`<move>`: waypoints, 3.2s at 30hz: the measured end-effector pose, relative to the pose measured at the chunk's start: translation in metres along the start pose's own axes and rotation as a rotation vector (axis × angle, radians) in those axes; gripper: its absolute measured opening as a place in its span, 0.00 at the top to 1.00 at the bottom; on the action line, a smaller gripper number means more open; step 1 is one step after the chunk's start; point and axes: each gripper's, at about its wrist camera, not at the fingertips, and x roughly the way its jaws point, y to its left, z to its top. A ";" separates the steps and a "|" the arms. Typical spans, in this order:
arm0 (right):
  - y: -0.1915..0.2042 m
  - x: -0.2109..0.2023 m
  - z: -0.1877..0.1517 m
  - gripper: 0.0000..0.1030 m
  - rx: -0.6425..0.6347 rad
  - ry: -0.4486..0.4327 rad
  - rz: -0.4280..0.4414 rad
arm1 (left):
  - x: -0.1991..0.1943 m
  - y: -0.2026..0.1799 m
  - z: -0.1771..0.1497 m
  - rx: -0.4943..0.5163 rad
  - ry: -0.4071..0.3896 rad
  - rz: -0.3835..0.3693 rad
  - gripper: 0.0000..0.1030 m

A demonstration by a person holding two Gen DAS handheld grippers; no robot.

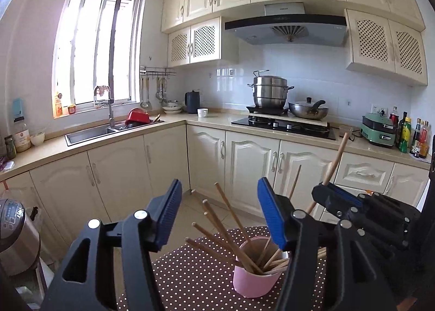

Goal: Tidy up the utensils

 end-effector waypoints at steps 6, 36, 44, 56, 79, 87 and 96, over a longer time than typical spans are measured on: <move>0.007 0.004 0.000 0.94 0.000 0.071 -0.003 | -0.006 0.009 -0.005 0.000 0.013 0.006 0.43; 0.025 -0.018 0.013 0.45 0.027 0.097 -0.060 | -0.030 0.036 -0.012 -0.004 0.048 0.022 0.33; 0.040 -0.055 0.022 0.38 0.034 0.060 -0.074 | -0.069 0.039 -0.018 -0.021 0.027 0.023 0.32; 0.066 -0.144 0.021 0.24 0.065 0.000 -0.121 | -0.163 0.040 -0.025 -0.021 -0.030 0.010 0.22; 0.162 -0.279 -0.014 0.08 -0.044 -0.193 -0.276 | -0.310 0.030 -0.061 -0.039 -0.111 -0.033 0.21; 0.177 -0.283 -0.016 0.06 -0.081 -0.192 -0.259 | -0.326 0.029 -0.064 -0.026 -0.150 0.010 0.21; 0.177 -0.290 -0.018 0.06 -0.078 -0.199 -0.276 | -0.333 0.025 -0.064 -0.022 -0.168 0.008 0.19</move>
